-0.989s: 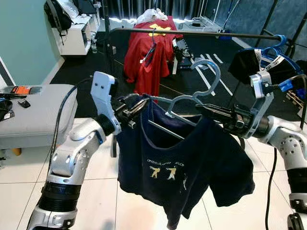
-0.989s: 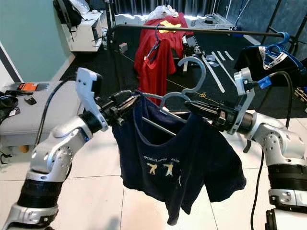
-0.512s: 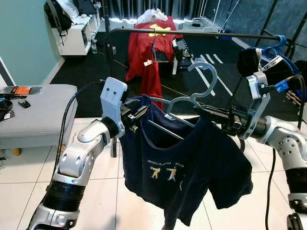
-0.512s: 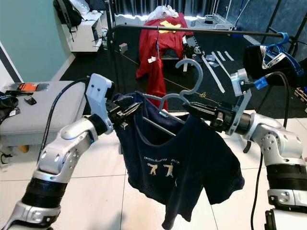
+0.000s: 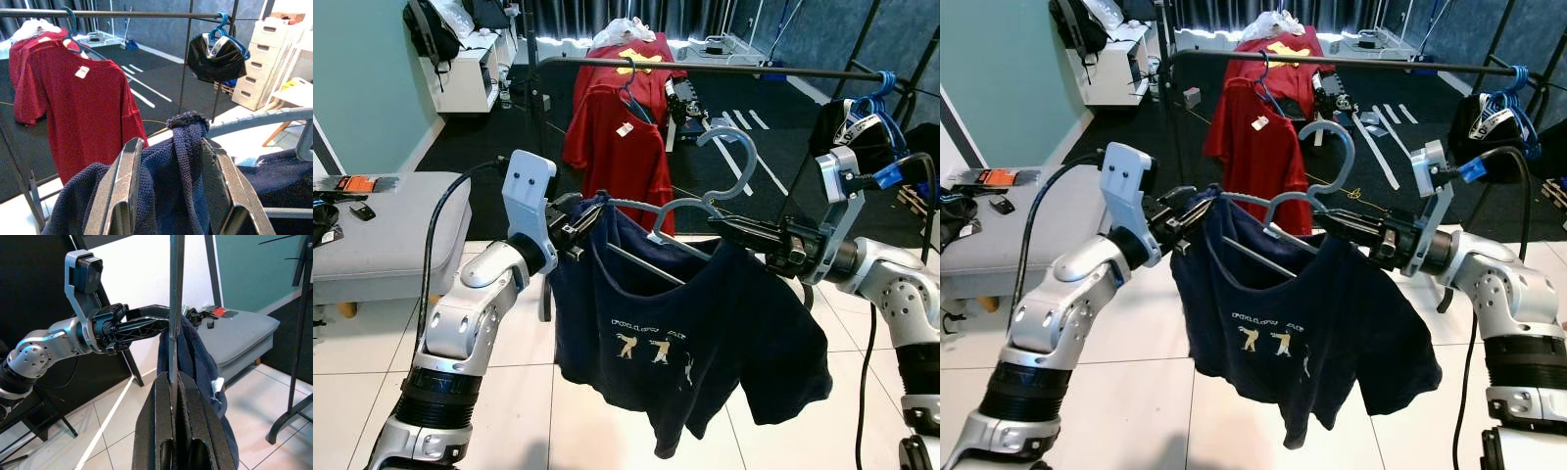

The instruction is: Hang hanger

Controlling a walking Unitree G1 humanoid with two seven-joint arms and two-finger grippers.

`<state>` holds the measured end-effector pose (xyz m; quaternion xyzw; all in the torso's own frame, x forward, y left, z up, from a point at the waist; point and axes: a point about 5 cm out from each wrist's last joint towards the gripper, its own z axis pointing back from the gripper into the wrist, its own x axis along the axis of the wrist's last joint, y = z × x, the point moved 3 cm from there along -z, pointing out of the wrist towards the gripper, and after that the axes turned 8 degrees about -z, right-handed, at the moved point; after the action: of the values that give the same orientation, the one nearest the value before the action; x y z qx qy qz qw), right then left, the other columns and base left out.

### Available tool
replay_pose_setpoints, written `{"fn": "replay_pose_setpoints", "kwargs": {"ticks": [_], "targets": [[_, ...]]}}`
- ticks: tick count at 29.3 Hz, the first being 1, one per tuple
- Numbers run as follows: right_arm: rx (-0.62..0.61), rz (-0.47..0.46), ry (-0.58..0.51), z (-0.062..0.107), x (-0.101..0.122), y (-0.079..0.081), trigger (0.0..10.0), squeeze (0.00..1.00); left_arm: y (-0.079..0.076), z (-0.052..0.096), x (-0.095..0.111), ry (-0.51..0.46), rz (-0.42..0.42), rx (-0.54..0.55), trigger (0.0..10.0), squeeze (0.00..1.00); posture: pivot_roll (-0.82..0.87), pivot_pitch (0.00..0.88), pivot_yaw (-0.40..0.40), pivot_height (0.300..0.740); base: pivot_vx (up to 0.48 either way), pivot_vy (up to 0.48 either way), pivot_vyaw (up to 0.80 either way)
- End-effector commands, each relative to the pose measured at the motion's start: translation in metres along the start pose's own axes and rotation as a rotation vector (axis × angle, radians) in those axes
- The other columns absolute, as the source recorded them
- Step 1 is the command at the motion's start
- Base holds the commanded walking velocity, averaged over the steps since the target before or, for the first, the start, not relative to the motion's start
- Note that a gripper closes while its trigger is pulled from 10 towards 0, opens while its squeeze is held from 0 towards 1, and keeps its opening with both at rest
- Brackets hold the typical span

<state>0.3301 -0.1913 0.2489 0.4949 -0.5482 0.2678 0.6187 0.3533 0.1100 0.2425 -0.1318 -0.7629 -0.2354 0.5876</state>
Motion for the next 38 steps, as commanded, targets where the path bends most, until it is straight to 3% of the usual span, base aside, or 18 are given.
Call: {"fn": "replay_pose_setpoints", "kwargs": {"ticks": [1, 11, 12, 15, 16, 26, 27, 31, 32, 38], "targets": [[0.018, 0.029, -0.017, 0.000, 0.005, 0.003, 0.0, 0.00, -0.003, 0.005, 0.002, -0.005, -0.015, -0.034, 10.0, 0.00, -0.02, 0.070, -0.028, 0.740, 0.000, 0.000, 0.00], [0.016, 0.029, -0.013, 0.001, 0.004, 0.003, 0.0, 0.00, -0.006, 0.006, -0.004, 0.023, -0.026, -0.047, 10.0, 0.00, -0.02, 0.069, -0.026, 0.740, 0.000, 0.000, 0.00], [0.014, 0.029, -0.013, 0.001, 0.004, 0.002, 0.0, 0.00, -0.005, 0.007, -0.004, 0.029, -0.031, -0.042, 10.0, 1.00, -0.02, 0.068, -0.026, 0.740, 0.000, 0.000, 0.00], [0.014, 0.029, -0.013, 0.001, 0.004, 0.002, 0.0, 0.00, -0.005, 0.007, -0.004, 0.029, -0.031, -0.042, 10.0, 1.00, -0.02, 0.068, -0.026, 0.740, 0.000, 0.000, 0.00], [0.013, 0.029, -0.014, 0.002, 0.004, 0.002, 0.0, 0.00, -0.005, 0.007, -0.006, 0.036, -0.037, -0.039, 10.0, 0.00, -0.02, 0.065, -0.025, 0.740, 0.000, 0.000, 0.00], [0.013, 0.030, -0.011, 0.001, 0.002, 0.000, 0.0, 0.00, 0.004, 0.009, -0.013, 0.084, -0.057, 0.011, 10.0, 0.00, -0.02, 0.054, -0.026, 0.740, 0.000, 0.000, 0.00], [0.012, 0.030, -0.010, 0.001, 0.002, 0.000, 0.0, 0.00, 0.005, 0.010, -0.015, 0.091, -0.058, 0.013, 3.9, 0.00, -0.02, 0.054, -0.025, 0.740, 0.000, 0.000, 0.00], [0.013, 0.030, -0.010, 0.001, 0.002, 0.000, 0.0, 0.00, 0.005, 0.011, -0.015, 0.095, -0.060, 0.015, 3.9, 0.00, -0.02, 0.055, -0.026, 0.740, 0.000, 0.000, 0.00], [0.013, 0.030, -0.010, 0.001, 0.002, 0.000, 0.0, 0.00, 0.005, 0.011, -0.016, 0.098, -0.059, 0.016, 0.5, 0.00, -0.02, 0.055, -0.026, 0.740, 0.000, 0.000, 0.00], [0.011, 0.032, -0.007, 0.001, 0.002, 0.000, 0.0, 0.00, 0.005, 0.012, -0.017, 0.099, -0.054, 0.016, 0.0, 0.00, -0.02, 0.063, -0.028, 0.740, 0.000, 0.000, 0.00]]}}
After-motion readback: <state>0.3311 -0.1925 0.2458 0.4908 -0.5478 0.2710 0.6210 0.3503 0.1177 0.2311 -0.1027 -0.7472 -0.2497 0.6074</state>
